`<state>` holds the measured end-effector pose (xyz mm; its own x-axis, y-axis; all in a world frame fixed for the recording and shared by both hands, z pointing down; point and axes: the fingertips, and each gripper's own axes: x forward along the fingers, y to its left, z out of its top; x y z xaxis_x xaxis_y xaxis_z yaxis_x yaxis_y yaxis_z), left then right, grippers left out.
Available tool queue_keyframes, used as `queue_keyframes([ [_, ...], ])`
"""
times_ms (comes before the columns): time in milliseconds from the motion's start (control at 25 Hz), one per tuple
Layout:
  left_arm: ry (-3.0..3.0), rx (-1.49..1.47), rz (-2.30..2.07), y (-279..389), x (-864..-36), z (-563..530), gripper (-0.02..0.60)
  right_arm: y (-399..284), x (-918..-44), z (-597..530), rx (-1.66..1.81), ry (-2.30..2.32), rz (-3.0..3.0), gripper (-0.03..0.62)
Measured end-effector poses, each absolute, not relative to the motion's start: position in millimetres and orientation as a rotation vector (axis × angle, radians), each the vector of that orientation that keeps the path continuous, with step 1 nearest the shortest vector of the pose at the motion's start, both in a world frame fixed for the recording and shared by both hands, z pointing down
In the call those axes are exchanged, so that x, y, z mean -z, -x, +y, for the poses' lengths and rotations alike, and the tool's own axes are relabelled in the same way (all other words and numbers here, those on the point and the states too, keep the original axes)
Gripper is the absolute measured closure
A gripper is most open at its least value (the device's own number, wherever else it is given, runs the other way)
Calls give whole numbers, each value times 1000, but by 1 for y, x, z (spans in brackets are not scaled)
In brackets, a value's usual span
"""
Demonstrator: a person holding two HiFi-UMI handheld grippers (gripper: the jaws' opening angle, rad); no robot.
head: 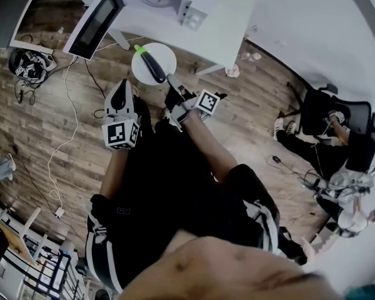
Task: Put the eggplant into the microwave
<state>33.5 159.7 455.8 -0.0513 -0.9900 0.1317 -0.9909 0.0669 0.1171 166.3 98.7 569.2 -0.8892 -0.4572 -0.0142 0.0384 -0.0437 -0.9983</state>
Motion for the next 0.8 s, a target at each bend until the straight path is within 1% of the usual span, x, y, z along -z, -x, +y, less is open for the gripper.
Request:
queue_keyframes([
  [360,-2053,26,-2131,-2,-457,127,549,-133,-569,75,1986,447,1872,557],
  [800,-2099,15,-2061,52,-462,80,549,-88,-572,41,1947,483,1836,557],
])
